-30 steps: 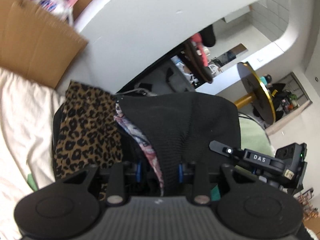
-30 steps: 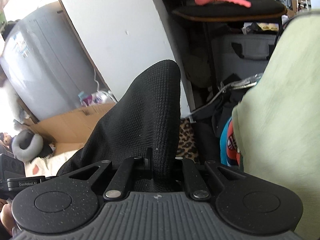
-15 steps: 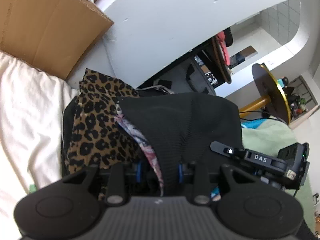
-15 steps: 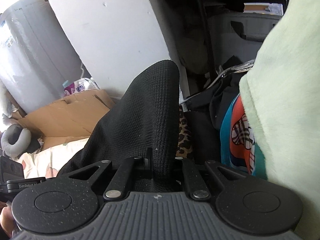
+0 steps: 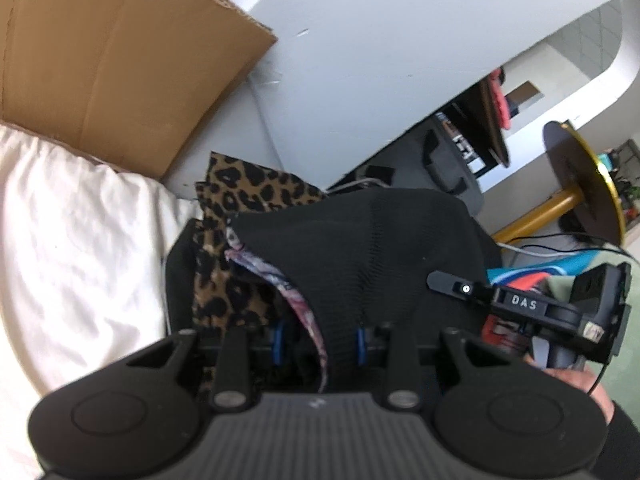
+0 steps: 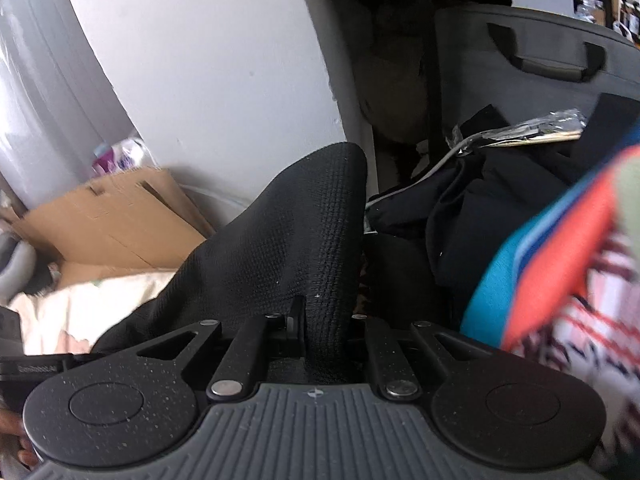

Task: Fold clothes

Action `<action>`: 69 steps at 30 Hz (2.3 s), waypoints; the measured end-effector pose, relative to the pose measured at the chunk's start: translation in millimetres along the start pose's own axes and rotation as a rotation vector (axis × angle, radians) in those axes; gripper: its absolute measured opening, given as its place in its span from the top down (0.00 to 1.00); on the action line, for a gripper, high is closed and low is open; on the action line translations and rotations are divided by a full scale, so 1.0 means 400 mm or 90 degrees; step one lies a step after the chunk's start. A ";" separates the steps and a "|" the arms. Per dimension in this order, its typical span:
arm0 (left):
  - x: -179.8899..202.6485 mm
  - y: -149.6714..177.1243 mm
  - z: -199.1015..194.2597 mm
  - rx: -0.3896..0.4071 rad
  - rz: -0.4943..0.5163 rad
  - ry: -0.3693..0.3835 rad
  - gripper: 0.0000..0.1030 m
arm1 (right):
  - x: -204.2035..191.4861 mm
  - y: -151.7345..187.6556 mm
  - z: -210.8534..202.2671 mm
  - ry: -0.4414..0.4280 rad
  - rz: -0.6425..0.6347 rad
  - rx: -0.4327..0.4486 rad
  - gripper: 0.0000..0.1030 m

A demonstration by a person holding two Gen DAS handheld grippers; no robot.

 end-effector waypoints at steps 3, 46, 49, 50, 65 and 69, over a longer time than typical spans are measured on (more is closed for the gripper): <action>-0.003 -0.013 0.023 -0.002 0.005 -0.014 0.68 | 0.004 -0.006 0.039 0.021 -0.026 -0.012 0.90; -0.064 -0.092 0.110 0.003 -0.060 -0.041 0.60 | -0.186 0.206 0.087 -0.024 0.010 0.068 0.67; -0.081 -0.102 0.123 0.014 -0.100 -0.031 0.70 | -0.210 0.212 0.113 -0.022 0.008 0.062 0.67; -0.084 -0.109 0.125 0.017 -0.108 -0.025 0.76 | -0.213 0.218 0.123 -0.018 0.012 0.059 0.67; -0.066 -0.203 0.075 0.079 -0.005 -0.118 0.91 | -0.205 0.249 0.155 -0.021 0.064 0.059 0.67; -0.051 -0.192 0.049 0.089 0.044 -0.144 0.90 | -0.203 0.254 0.158 -0.020 0.065 0.059 0.67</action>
Point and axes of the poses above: each gripper's, at about its wrist camera, not at the fingertips, and z roughly the way its jaws point, x to its right, y to its underside, the point moved 3 cm from there along z, roughly the way its jaws point, and after that the axes turned 2 degrees about -y, right-handed, at the moved point
